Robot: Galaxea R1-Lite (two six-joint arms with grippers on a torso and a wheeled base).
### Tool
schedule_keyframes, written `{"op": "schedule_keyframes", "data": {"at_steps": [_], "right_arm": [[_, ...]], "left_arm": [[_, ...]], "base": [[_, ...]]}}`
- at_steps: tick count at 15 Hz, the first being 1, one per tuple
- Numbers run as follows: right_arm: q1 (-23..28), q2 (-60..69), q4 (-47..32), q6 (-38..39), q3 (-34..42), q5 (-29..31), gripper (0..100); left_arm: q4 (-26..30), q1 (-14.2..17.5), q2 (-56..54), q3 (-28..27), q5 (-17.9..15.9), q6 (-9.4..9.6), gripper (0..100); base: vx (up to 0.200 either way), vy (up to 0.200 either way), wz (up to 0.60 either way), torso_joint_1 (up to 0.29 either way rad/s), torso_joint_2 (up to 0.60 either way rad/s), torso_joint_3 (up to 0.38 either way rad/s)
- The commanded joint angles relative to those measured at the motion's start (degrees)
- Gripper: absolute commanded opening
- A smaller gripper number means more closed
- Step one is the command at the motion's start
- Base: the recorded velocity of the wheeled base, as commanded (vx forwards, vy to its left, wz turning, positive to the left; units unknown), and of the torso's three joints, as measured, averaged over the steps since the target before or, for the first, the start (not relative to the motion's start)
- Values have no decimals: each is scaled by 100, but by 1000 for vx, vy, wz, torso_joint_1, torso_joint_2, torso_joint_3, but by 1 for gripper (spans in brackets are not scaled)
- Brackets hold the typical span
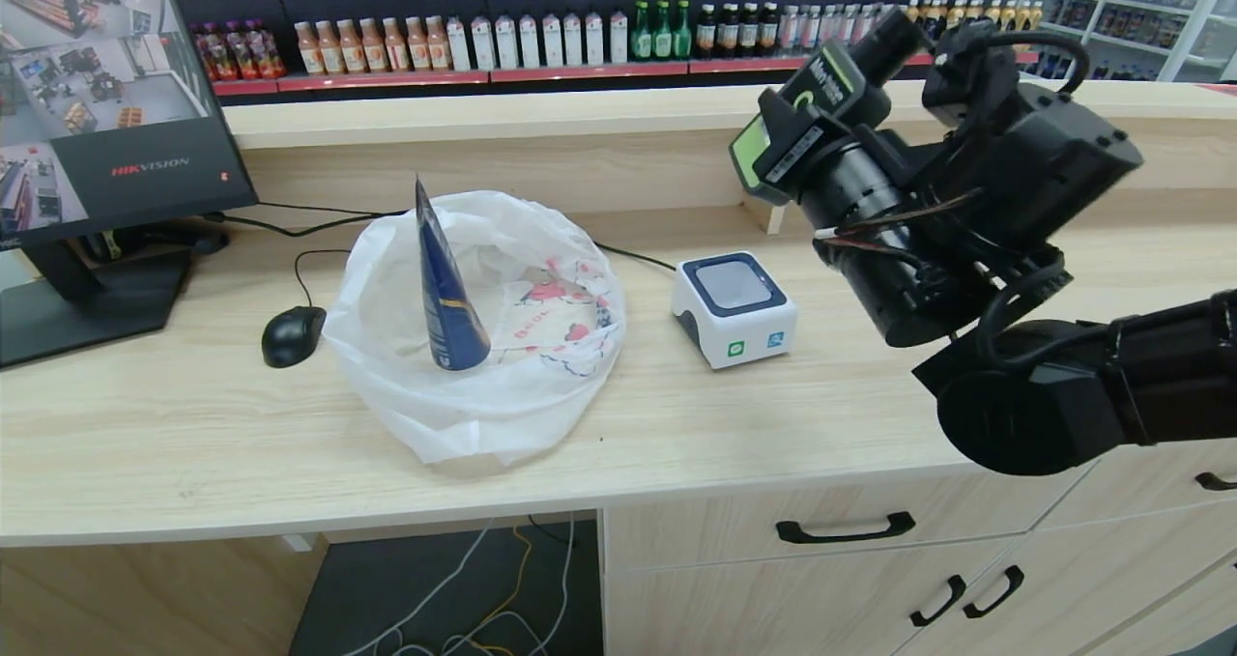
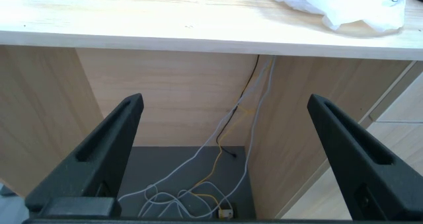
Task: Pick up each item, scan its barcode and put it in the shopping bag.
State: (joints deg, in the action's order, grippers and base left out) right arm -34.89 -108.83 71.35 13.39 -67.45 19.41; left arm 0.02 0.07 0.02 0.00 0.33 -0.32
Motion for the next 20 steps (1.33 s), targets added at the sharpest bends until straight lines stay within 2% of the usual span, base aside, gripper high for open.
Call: {"op": "schedule_keyframes", "data": {"at_steps": [1, 4, 5, 13, 20], "right_arm": [[-62, -104, 652, -715, 391, -438, 0], [184, -271, 1671, -2059, 1059, -1950, 0], [246, -288, 1803, -2209, 1226, -2213, 0], [246, -306, 1865, -2094, 1744, -2240, 0], [325, -297, 1865, -1919, 1410, -2231, 0]], "left_arm": [[-2, 1, -2, 0, 2, -3, 100], [-2, 1, -2, 0, 2, -3, 100], [-2, 1, -2, 0, 2, 5, 100], [-2, 1, -2, 0, 2, -3, 100], [-2, 1, -2, 0, 2, 14, 100]], "base": [[0, 0, 0, 0, 0, 0], [0, 0, 0, 0, 0, 0], [0, 0, 0, 0, 0, 0], [0, 0, 0, 0, 0, 0], [-29, 0, 0, 0, 0, 1]]}}
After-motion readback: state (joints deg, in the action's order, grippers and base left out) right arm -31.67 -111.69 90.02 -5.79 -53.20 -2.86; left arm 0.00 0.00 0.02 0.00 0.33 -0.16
